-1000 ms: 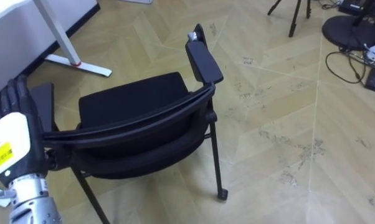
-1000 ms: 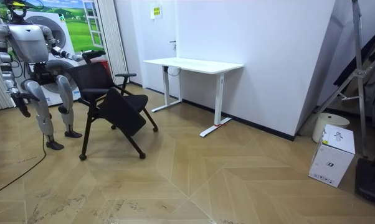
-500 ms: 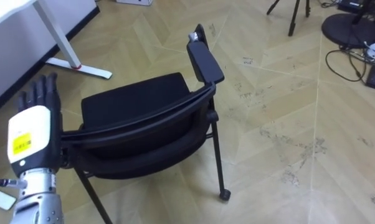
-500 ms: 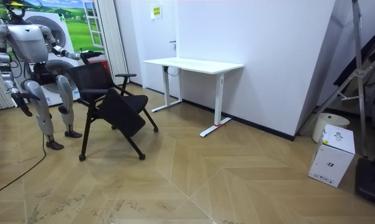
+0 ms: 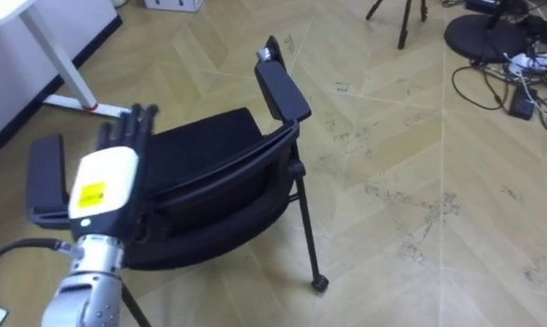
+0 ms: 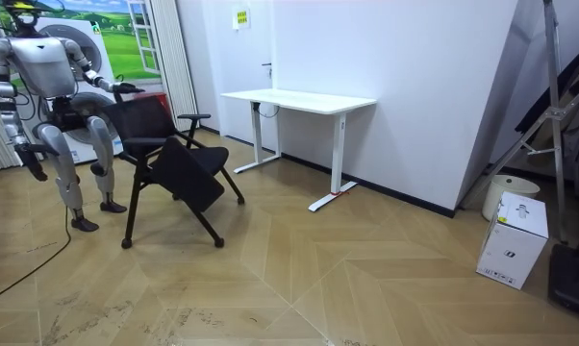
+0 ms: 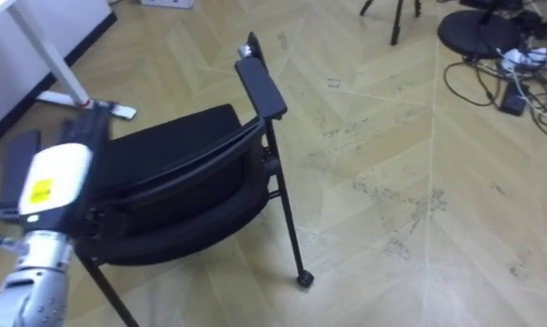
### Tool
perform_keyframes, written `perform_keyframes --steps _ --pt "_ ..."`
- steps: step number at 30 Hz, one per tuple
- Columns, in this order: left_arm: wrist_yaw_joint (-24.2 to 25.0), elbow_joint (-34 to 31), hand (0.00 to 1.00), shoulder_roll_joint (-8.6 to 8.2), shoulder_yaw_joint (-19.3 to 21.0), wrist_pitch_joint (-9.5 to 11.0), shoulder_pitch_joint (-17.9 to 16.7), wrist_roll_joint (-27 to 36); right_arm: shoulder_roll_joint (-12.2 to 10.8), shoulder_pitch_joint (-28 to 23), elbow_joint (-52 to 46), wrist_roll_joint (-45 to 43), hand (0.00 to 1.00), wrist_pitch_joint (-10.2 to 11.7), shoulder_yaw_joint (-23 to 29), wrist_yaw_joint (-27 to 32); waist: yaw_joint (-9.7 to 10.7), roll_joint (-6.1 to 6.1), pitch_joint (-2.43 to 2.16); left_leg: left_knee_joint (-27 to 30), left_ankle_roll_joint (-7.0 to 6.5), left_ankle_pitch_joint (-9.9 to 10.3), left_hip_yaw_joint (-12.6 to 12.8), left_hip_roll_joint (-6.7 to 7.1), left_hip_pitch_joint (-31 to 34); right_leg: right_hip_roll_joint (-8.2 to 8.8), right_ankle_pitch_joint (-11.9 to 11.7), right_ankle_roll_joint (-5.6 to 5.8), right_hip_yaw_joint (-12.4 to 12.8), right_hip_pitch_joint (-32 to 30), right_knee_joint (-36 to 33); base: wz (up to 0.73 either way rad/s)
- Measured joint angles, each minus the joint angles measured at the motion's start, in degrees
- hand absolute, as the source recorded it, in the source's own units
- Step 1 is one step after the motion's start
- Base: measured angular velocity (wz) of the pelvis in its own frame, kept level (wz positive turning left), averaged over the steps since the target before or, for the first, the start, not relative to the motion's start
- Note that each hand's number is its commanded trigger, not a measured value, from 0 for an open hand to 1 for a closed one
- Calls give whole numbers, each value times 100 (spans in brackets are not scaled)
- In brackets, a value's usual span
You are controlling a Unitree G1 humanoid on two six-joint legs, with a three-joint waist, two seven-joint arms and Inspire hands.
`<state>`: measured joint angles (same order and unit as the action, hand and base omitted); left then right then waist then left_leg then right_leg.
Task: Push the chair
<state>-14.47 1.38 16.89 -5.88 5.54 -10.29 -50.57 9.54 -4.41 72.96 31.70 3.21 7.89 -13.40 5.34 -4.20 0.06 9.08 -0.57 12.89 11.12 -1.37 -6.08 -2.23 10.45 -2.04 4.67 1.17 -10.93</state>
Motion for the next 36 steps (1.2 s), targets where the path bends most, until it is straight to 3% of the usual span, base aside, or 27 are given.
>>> perform_keyframes --steps 4,8,11,14,18,25,30,36 --pt "256 4 0 0 -12 -25 0 30 26 -32 6 -3 0 -11 -28 -2 74 4 4 -1 0 0 -1 -3 -13 -11 0 -1 24 0 8 -9" --pt "413 170 0 -6 -125 -66 2 67 38 -62 56 53 0 -31 -52 8 77 47 36 -10 0 0 8 0 -39 -18 0 -1 97 -1 18 -10" --pt "273 682 0 11 -107 164 162 166 89 -102 53 -43 0 -43 -45 40 11 66 53 -60 1 0 133 -5 -149 -30 -1 -3 150 53 -7 -12" --pt "227 1168 0 9 -90 340 300 266 149 -68 36 -252 0 -44 39 39 -18 -4 13 -79 1 0 178 -2 -255 -39 1 -2 180 121 -4 -11" --pt "182 1692 0 10 -22 493 582 370 181 -50 33 -422 0 -45 90 29 -19 3 8 -79 2 0 247 -30 -310 -75 1 -9 217 110 -44 -8" --pt "107 2185 0 9 133 547 732 375 191 -83 42 -476 0 -189 91 17 65 73 -46 -80 3 -1 320 -45 -431 -114 -4 -7 323 106 -196 -12" --pt "92 2531 0 8 258 575 824 375 194 -77 40 -509 0 -271 131 13 56 41 -80 -169 59 39 460 -94 -565 -214 -8 -13 471 82 -350 -16" --pt "90 2688 0 8 364 576 840 377 238 -138 39 -512 0 -333 250 51 65 16 -95 -165 83 35 456 -126 -589 -255 -12 -51 468 85 -398 -4"
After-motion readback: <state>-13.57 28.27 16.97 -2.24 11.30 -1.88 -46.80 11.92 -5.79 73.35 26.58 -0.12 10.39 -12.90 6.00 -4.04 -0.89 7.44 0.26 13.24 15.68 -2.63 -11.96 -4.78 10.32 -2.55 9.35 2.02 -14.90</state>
